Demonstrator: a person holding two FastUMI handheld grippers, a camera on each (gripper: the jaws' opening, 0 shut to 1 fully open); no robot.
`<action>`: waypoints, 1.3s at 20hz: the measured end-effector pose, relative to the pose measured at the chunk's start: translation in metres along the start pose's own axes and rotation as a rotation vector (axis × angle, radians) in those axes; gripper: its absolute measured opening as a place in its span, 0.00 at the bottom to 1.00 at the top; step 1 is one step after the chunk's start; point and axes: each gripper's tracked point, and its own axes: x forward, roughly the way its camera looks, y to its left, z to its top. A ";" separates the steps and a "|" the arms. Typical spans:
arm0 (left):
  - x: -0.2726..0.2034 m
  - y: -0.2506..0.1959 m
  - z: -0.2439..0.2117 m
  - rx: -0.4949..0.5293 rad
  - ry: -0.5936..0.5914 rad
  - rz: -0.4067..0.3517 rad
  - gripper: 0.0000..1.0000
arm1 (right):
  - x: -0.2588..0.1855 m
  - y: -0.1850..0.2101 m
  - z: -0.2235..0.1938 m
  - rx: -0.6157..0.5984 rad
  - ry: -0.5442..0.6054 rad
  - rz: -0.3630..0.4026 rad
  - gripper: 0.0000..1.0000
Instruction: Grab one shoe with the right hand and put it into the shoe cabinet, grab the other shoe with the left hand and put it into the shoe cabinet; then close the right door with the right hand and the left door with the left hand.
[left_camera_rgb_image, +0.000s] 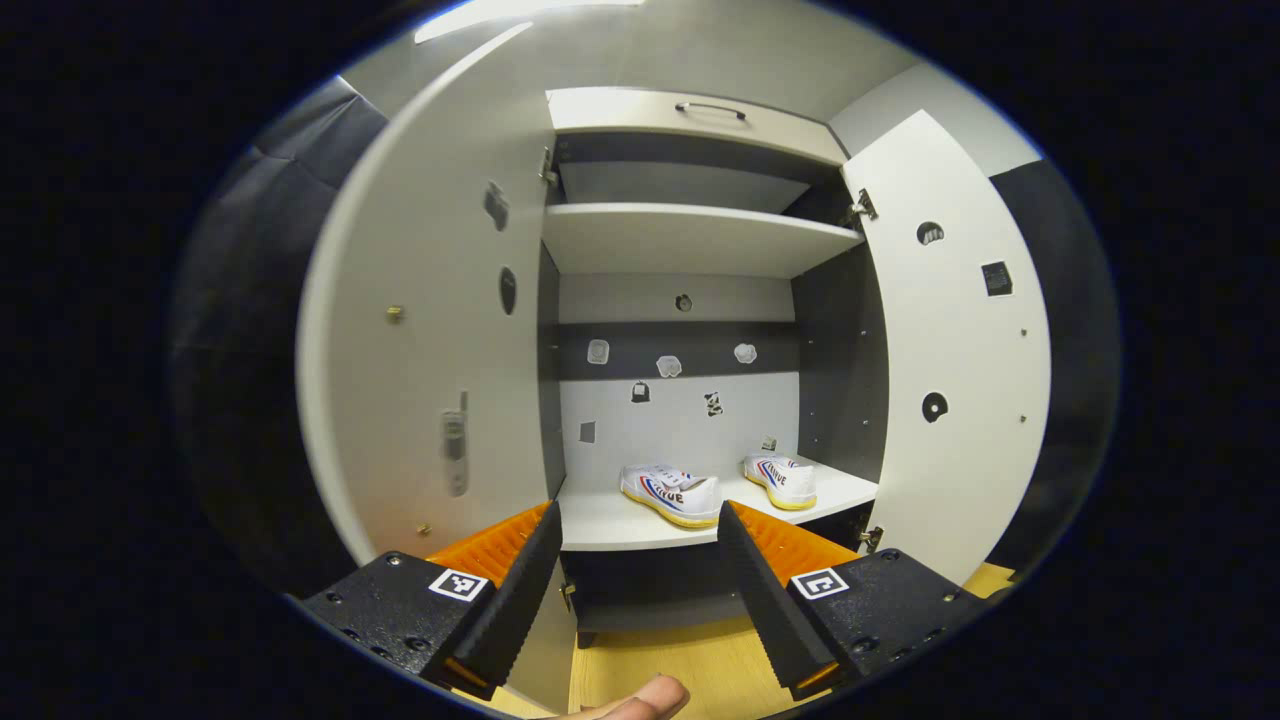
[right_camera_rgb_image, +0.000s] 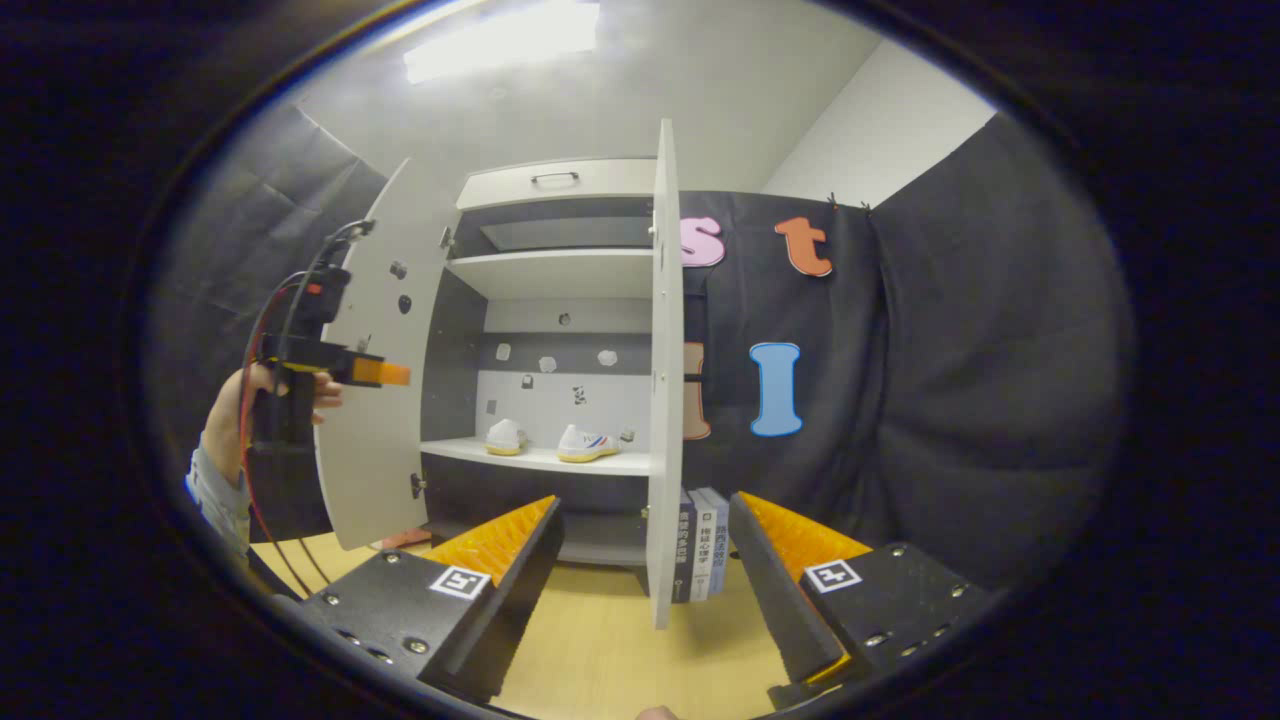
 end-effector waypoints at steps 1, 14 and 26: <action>-0.014 0.000 -0.005 -0.010 0.002 -0.014 0.94 | 0.003 -0.009 0.005 -0.011 0.009 -0.007 0.98; -0.139 -0.010 -0.083 -0.038 0.044 -0.182 0.95 | 0.114 -0.159 0.074 -0.090 0.036 -0.049 0.96; -0.153 0.054 -0.067 -0.031 -0.070 -0.098 0.94 | 0.210 -0.141 0.057 -0.049 0.135 -0.048 0.96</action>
